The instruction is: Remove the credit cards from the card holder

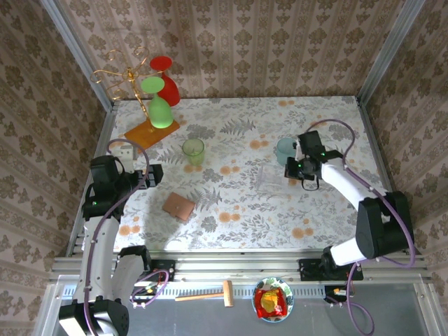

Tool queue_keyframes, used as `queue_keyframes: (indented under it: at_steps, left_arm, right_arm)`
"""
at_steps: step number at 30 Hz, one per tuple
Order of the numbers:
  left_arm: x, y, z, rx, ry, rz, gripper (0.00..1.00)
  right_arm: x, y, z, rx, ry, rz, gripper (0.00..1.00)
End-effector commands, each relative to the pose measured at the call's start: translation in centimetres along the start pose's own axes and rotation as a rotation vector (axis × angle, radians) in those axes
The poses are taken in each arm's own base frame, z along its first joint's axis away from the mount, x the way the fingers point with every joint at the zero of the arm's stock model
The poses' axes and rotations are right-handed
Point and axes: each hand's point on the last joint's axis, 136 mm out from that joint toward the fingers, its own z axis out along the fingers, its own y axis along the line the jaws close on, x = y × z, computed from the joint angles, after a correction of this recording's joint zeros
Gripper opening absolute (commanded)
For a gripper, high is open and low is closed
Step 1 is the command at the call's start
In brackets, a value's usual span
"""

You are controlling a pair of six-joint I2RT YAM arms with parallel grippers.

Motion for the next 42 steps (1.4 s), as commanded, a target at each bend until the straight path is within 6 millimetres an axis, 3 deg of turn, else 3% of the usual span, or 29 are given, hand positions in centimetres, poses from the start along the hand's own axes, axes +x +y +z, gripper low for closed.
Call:
queue_keyframes:
  at_steps: [1, 7, 14, 22, 42]
  left_arm:
    - [0.4, -0.1, 0.1, 0.013, 0.007, -0.016, 1.00]
    - [0.3, -0.1, 0.1, 0.014, 0.004, -0.014, 1.00]
    - [0.3, -0.1, 0.1, 0.018, 0.001, -0.013, 1.00]
    - [0.3, -0.2, 0.1, 0.023, 0.002, -0.015, 1.00]
    - [0.5, -0.3, 0.4, 0.033, 0.010, -0.022, 1.00]
  right_arm:
    - [-2.0, 2.9, 0.3, 0.006, -0.015, -0.010, 0.07]
    - [-4.7, 7.6, 1.8, 0.047, -0.019, -0.074, 0.05]
    - [-7.6, 10.0, 4.0, 0.115, -0.036, -0.101, 0.05]
    - [-8.4, 9.7, 5.5, 0.212, -0.042, -0.111, 0.06]
    - [-7.1, 9.1, 8.3, 0.241, 0.002, -0.092, 0.08]
